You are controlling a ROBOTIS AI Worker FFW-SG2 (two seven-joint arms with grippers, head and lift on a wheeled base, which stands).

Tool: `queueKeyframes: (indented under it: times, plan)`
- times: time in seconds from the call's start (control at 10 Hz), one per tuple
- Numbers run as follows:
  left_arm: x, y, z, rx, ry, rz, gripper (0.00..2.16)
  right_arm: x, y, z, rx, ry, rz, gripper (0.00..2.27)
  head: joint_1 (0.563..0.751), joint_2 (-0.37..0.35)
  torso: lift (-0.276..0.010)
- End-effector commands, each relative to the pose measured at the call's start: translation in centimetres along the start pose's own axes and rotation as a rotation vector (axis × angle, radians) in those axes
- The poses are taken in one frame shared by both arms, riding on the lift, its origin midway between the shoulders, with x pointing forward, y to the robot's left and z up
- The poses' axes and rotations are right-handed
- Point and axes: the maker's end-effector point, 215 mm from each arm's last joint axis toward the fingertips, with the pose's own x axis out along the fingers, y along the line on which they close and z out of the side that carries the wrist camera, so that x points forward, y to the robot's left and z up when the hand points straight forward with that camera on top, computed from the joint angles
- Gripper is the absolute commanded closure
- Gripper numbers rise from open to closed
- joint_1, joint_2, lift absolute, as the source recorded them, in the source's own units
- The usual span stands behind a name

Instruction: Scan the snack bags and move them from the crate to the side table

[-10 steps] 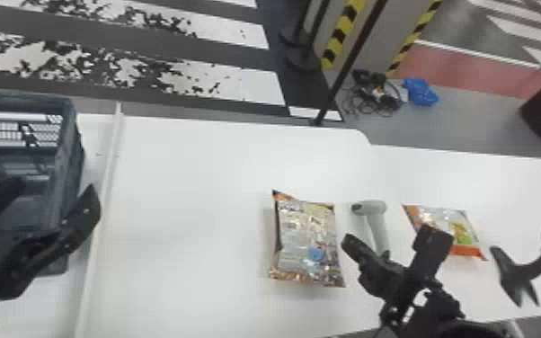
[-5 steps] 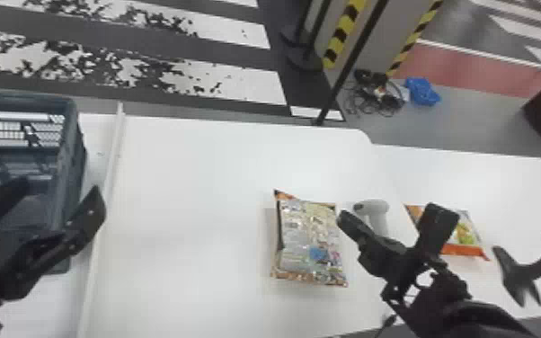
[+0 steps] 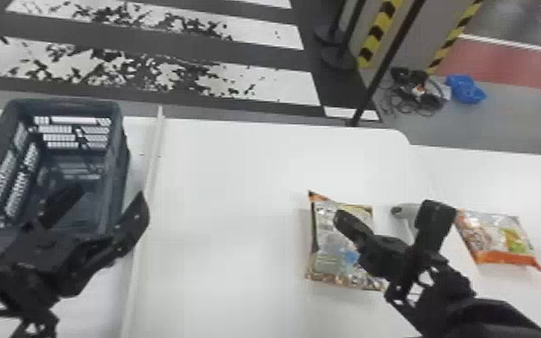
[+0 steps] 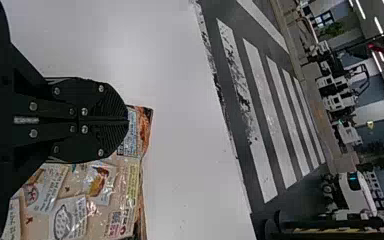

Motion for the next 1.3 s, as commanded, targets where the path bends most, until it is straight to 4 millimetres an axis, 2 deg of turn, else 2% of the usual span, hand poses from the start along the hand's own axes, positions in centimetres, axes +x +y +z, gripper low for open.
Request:
queueKeyframes:
  times: [0.0, 0.6, 0.9, 1.1, 1.2]
  plan:
    - [0.0, -0.2, -0.1, -0.003, 0.001, -0.002, 0.04, 0.3, 0.3, -0.6, -0.017, 0.016, 0.015, 2.19, 0.695, -0.204, -0.087]
    - [0.1, -1.3, -0.4, -0.008, 0.005, -0.018, 0.04, -0.5, 0.2, -4.5, -0.057, 0.129, 0.081, 2.19, 0.695, -0.205, -0.087]
    - [0.1, -1.4, -0.4, -0.006, 0.004, -0.02, 0.04, -1.1, -0.4, -6.4, -0.062, 0.183, 0.106, 2.19, 0.695, -0.21, -0.087]
    - [0.1, -1.7, -0.5, -0.009, 0.006, -0.025, 0.04, -1.2, -0.6, -5.7, -0.055, 0.17, 0.106, 2.19, 0.695, -0.224, -0.087]
    - [0.2, -1.8, -0.5, -0.008, 0.006, -0.026, 0.04, -1.6, -0.4, -4.7, -0.044, 0.155, 0.114, 2.19, 0.695, -0.227, -0.087]
